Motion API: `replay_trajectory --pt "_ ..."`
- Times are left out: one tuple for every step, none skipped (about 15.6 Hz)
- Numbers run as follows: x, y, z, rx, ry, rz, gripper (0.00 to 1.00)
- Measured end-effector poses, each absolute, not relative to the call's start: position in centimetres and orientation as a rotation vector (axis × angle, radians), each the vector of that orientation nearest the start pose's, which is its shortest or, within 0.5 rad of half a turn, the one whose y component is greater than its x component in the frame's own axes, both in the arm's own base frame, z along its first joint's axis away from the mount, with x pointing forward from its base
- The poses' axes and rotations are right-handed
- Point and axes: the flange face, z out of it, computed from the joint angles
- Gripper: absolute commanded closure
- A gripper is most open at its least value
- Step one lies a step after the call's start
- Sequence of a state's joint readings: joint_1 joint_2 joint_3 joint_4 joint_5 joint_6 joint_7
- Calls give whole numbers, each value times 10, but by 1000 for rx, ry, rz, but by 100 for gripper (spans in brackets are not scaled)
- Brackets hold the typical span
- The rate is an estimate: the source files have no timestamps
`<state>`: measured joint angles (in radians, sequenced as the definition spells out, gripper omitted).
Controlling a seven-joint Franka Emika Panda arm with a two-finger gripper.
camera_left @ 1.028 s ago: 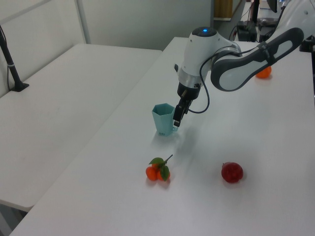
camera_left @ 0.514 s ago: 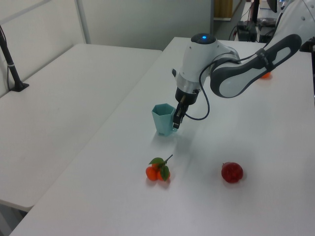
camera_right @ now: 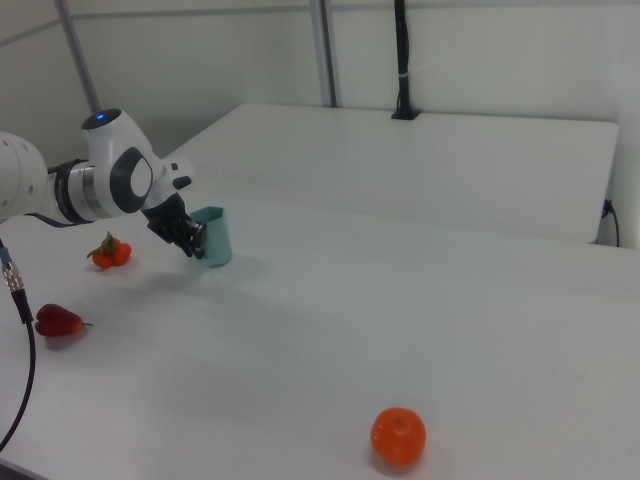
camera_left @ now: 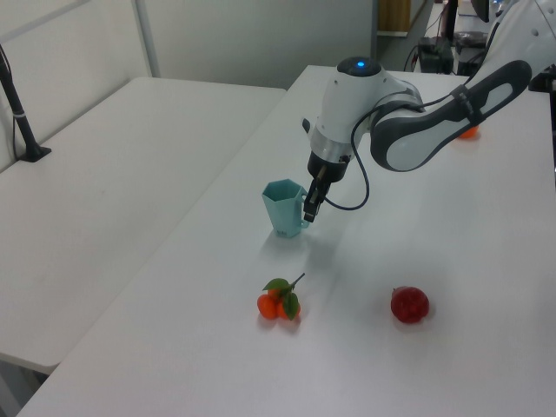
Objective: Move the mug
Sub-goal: 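Lift the teal mug and carry it toward the orange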
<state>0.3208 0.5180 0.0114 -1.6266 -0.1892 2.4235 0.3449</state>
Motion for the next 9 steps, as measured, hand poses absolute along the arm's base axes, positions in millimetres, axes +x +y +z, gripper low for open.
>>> replay_trajectory --pt "673 224 352 -3138 -161 -496 96" --pt "676 217 356 -3139 -143 -507 95" --pt "679 206 362 -3141 -117 -520 95" --pt "681 194 369 -3147 -89 -521 95" --pt "682 180 377 -3162 -55 -499 95" --pt "680 166 385 -3182 -20 -463 95" --pt "677 151 395 -3203 17 -421 95" --pt "673 136 406 -3219 53 -393 95" --pt "668 119 418 -3228 91 -381 95"
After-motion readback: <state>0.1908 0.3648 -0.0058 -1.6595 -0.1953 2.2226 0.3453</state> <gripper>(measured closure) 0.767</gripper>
